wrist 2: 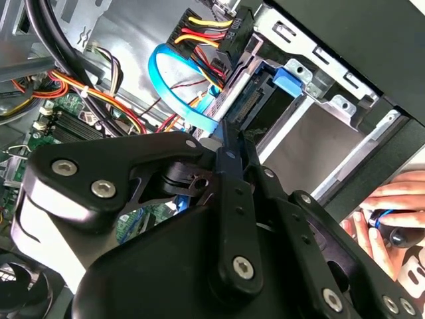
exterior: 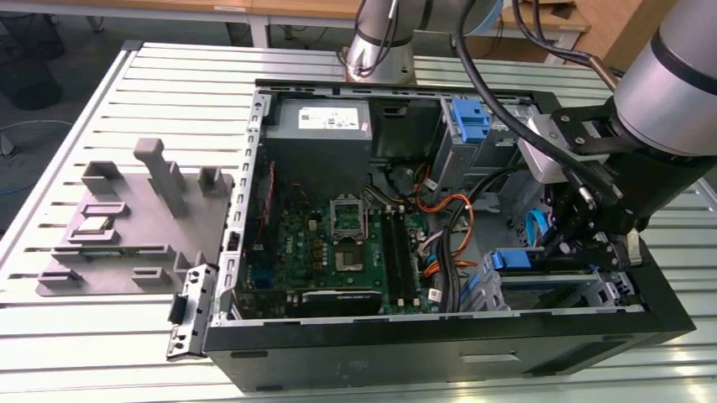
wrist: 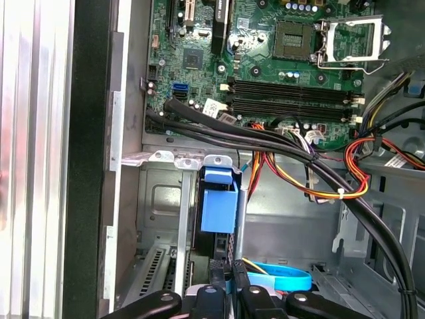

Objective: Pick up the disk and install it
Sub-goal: 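Insert the first disk wire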

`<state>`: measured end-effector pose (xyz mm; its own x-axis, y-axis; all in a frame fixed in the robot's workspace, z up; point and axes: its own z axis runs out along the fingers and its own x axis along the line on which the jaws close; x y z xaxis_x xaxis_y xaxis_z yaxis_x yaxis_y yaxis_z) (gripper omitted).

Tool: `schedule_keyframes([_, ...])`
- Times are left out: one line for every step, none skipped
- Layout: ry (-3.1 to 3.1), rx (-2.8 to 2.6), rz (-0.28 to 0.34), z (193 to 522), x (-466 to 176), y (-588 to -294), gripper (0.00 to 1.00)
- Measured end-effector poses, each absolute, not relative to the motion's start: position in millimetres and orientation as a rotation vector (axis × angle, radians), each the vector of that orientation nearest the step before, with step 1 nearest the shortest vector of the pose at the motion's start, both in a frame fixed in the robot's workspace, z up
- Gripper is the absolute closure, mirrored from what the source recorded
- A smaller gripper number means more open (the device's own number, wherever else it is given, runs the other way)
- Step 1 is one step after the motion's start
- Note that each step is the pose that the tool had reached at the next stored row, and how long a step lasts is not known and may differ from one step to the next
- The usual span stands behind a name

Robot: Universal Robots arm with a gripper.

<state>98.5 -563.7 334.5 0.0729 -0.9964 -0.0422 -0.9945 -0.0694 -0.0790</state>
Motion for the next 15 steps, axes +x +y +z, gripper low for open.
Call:
schedule_keyframes([2.082,-2.236,-0.035,333.8,98.5,-563.7,0.84])
schedule_keyframes([2.082,-2.236,-0.035,333.3,98.5,-563.7,0.84])
schedule_keyframes([2.082,-2.236,-0.035,333.1,98.5,-563.7,0.84])
schedule_keyframes([2.082,-2.236,-0.036,333.1,98.5,-563.7,0.84])
schedule_keyframes([2.082,-2.236,-0.036,333.1,98.5,-563.7,0.84])
schedule_keyframes([2.082,-2.236,-0.036,333.0,98.5,-563.7,0.84])
schedule_keyframes([2.082,-2.236,-0.035,332.9,98.5,-563.7,0.84])
schedule_keyframes([2.082,-2.236,-0.035,332.9,98.5,-563.7,0.84])
schedule_keyframes([2.082,-2.236,-0.035,332.7,98.5,-563.7,0.84])
schedule_keyframes([2.082,-2.236,-0.035,332.0,98.5,-563.7,0.84])
schedule_keyframes([2.082,-2.236,-0.035,331.3,98.5,-563.8,0.84])
schedule_keyframes([2.082,-2.236,-0.036,330.9,98.5,-563.8,0.84])
schedule_keyframes([2.082,-2.236,-0.036,330.7,98.5,-563.8,0.84])
schedule_keyframes([2.082,-2.236,-0.036,330.6,98.5,-563.8,0.84])
schedule_keyframes([2.082,-2.236,-0.036,330.6,98.5,-563.8,0.84])
